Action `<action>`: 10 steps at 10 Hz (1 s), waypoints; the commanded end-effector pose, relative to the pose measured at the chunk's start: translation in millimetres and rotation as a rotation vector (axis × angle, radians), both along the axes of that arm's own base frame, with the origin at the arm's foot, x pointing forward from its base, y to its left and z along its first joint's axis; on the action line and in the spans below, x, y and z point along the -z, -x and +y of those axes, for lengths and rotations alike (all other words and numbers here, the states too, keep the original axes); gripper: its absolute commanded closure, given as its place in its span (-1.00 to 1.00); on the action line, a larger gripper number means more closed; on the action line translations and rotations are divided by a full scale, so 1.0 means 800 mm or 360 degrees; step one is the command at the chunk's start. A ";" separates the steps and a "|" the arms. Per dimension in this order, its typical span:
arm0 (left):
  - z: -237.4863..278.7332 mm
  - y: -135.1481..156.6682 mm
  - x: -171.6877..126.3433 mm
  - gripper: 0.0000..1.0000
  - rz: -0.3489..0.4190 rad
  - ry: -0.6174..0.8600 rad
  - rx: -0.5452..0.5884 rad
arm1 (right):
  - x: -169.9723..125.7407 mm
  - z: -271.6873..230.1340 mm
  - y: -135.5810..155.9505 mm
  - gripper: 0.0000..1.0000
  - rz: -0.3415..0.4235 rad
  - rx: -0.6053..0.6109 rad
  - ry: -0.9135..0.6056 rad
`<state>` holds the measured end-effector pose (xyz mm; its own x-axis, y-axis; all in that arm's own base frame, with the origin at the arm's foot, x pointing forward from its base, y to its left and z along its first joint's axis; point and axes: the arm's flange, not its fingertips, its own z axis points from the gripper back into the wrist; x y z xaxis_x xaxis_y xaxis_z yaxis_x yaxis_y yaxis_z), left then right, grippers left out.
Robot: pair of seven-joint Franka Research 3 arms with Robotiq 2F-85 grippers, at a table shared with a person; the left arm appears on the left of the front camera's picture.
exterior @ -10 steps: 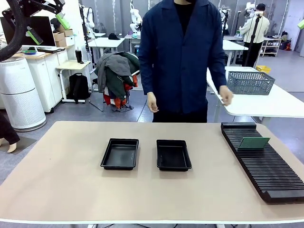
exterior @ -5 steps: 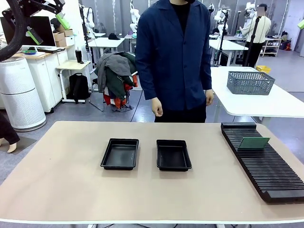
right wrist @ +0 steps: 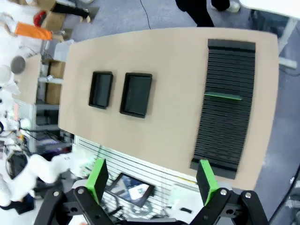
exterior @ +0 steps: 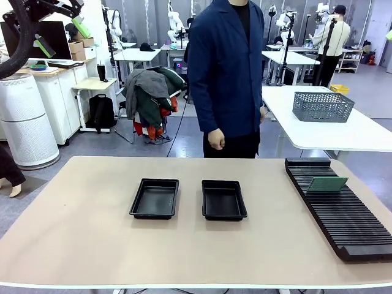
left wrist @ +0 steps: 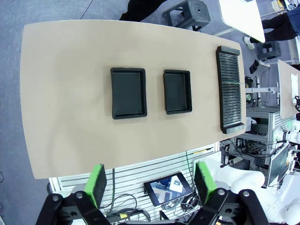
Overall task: Inspect and transfer BCBs to ESD trays.
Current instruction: Pick up the Blank PCB from the PCB Rack and place it in the left ESD tray.
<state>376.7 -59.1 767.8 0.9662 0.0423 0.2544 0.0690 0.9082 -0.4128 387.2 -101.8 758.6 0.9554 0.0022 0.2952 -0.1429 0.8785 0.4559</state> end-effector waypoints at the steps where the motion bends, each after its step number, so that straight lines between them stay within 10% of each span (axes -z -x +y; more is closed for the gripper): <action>1: 0.000 0.000 0.000 -1.00 -0.0005 -0.0003 0.0014 | 0.031 0.002 -0.016 -1.00 -0.0145 -0.0256 0.0255; 10: 0.000 0.000 0.000 -1.00 -0.0005 -0.0003 0.0014 | 0.262 0.019 -0.098 -1.00 -0.0395 -0.1462 0.0836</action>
<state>376.7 -59.9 768.2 0.9660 0.0410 0.2554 0.0704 0.9084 -0.4122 466.6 -86.8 562.6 0.4932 0.8367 0.2381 -0.8575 0.5136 -0.0288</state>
